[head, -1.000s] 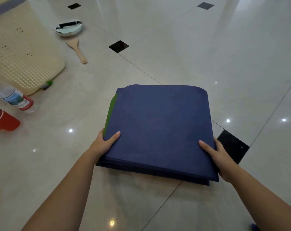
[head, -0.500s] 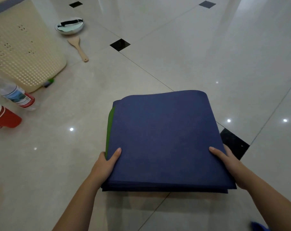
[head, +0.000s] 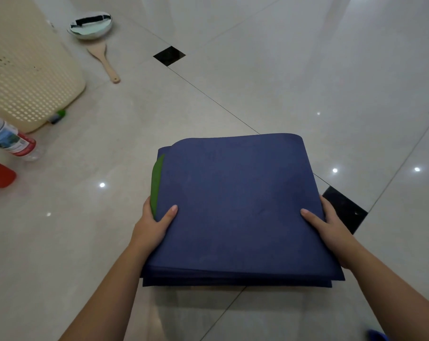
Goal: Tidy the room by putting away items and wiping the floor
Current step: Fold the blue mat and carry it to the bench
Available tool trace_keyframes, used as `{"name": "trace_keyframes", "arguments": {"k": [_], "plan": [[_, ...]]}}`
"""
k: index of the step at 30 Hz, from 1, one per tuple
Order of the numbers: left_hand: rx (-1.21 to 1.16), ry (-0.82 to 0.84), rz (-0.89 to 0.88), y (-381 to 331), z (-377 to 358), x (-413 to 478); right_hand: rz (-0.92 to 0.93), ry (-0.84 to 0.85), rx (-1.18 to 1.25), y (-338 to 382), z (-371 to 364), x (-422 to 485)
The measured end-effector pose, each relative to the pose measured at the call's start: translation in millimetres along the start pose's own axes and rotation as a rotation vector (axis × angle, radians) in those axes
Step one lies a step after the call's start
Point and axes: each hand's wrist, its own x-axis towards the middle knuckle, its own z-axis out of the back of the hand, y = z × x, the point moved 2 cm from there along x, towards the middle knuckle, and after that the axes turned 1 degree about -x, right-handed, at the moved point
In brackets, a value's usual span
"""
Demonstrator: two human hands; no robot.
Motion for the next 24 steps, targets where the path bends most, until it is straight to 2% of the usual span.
{"name": "trace_keyframes", "arguments": {"k": [5, 9, 16, 24], "plan": [[-0.026, 0.059, 0.059, -9.2, 4.8, 3.4, -0.036, 0.014, -0.035, 3.2, 0.6, 5.2], [-0.066, -0.028, -0.016, -42.5, 28.0, -22.4, -0.058, -0.001, 0.000, 39.5, 10.2, -19.8], [-0.119, -0.006, -0.047, -132.5, 95.3, -103.9, -0.039, -0.134, -0.015, 139.1, 40.8, -125.7], [-0.100, -0.017, -0.034, -213.4, 212.9, -202.7, -0.090, -0.098, 0.035, 257.6, 37.7, -255.8]]}}
